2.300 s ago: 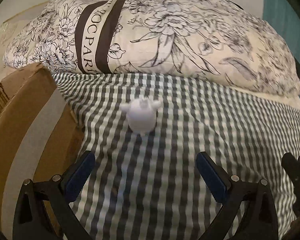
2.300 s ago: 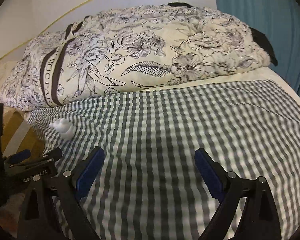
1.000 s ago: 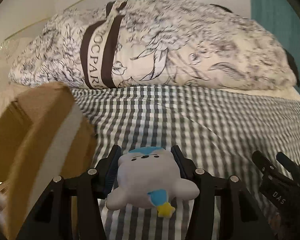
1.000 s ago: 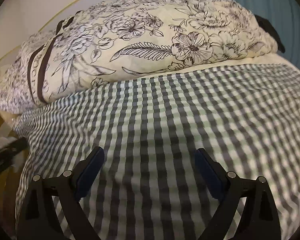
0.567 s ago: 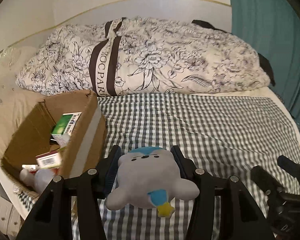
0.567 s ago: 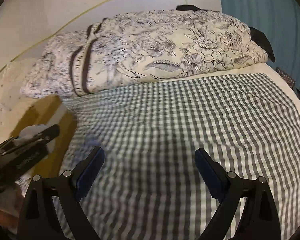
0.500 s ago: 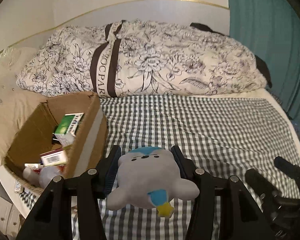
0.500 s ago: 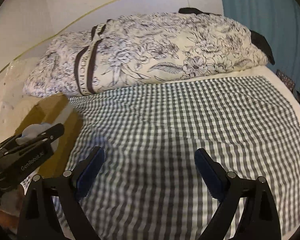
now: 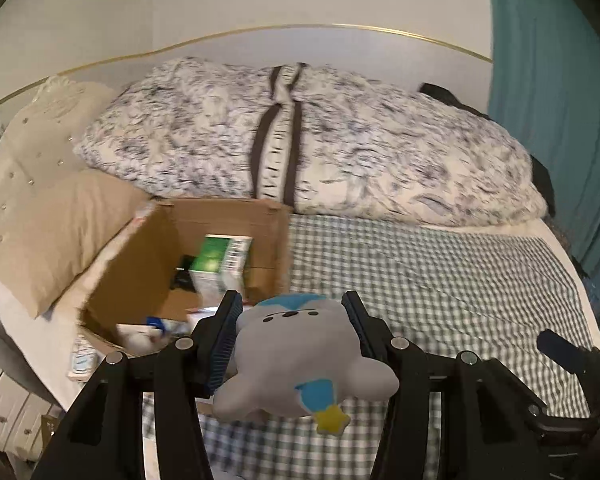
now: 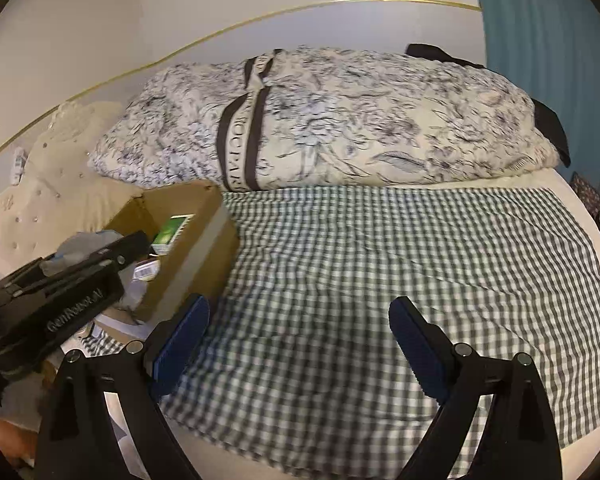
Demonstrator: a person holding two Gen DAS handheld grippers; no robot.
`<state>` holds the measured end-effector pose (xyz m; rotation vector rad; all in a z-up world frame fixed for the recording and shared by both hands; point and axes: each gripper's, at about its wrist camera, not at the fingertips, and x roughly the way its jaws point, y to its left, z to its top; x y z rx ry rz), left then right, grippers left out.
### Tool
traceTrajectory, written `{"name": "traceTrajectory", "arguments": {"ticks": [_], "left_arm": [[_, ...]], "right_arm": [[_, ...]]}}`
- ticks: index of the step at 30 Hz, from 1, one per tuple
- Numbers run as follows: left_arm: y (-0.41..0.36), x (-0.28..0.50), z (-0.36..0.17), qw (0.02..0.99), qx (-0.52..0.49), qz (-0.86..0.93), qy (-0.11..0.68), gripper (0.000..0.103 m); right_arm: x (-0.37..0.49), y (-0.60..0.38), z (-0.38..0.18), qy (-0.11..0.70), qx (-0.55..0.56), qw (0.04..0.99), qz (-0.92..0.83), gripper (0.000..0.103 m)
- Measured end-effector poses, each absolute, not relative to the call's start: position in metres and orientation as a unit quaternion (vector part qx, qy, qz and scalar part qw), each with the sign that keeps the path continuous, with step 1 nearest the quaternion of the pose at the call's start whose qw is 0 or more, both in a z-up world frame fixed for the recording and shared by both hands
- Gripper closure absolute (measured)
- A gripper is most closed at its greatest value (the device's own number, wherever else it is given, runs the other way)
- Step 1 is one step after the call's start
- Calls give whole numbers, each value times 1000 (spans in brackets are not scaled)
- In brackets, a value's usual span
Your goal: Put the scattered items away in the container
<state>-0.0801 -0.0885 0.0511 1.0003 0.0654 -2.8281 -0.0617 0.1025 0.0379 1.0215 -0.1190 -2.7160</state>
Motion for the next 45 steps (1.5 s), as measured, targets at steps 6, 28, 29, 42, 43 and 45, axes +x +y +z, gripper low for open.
{"name": "traceTrajectory", "arguments": {"ticks": [6, 28, 29, 42, 43, 45], "left_arm": [[-147, -102, 47, 87, 352, -931, 31, 50], [-172, -109, 11, 124, 363, -922, 46, 0], [-170, -106, 12, 124, 361, -923, 47, 0], [-136, -71, 39, 92, 343, -934, 49, 0], [-135, -70, 40, 92, 344, -933, 48, 0], [-132, -68, 40, 92, 345, -933, 43, 0]], "right_arm": [[-71, 65, 35, -22, 358, 136, -924, 11], [-84, 74, 17, -30, 375, 103, -921, 11], [-81, 76, 18, -31, 373, 102, -922, 11], [-62, 92, 33, -37, 354, 93, -930, 11], [-61, 92, 35, -37, 352, 91, -931, 11], [-58, 92, 36, -37, 350, 88, -932, 11]]}}
